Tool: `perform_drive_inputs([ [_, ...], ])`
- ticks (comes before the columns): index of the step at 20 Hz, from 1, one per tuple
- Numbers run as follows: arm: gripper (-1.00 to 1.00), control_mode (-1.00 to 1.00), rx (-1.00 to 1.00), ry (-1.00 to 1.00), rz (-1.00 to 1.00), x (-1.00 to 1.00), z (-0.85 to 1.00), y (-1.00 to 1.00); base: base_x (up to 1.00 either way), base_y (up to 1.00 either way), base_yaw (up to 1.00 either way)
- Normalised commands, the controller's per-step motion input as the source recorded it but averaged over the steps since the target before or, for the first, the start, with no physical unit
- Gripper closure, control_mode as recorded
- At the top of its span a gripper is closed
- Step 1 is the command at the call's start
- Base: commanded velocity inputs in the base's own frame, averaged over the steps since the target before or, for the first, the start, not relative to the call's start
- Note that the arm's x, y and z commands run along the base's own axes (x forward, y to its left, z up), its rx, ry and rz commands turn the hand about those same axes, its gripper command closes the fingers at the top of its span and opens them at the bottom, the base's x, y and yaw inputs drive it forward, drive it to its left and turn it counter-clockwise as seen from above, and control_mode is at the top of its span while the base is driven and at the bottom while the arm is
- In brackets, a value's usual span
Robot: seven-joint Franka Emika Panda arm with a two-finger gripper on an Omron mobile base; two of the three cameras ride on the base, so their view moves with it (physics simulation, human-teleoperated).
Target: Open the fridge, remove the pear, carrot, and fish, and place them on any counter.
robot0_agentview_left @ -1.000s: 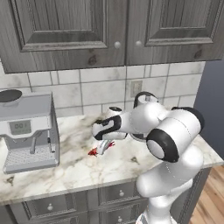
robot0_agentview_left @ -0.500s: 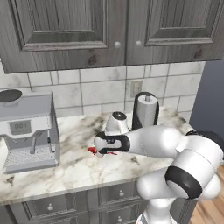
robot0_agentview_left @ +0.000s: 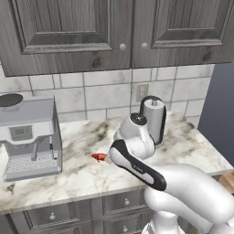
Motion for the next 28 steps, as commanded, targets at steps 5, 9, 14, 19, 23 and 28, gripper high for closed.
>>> perform_drive_inputs([
  [5,-1.0,-1.0,0.03,-0.03,-0.06,-0.63,0.84,-0.16,0.0,0.0,0.0],
  [9,-1.0,-1.0,0.0,-0.01,-0.1,-0.54,0.93,-0.3,0.0,0.0,0.0],
  [14,-1.0,-1.0,0.03,0.0,-0.16,-0.52,0.98,-0.5,0.0,0.0,0.0],
  [19,-1.0,-1.0,0.11,-0.03,-0.18,-0.56,1.0,-0.49,0.0,0.0,0.0],
  [23,-1.0,-1.0,0.12,-0.14,-0.26,-0.69,0.67,-0.26,0.0,0.0,0.0],
  [28,-1.0,-1.0,0.16,-0.07,-0.3,-0.58,0.52,-0.34,0.0,0.0,0.0],
])
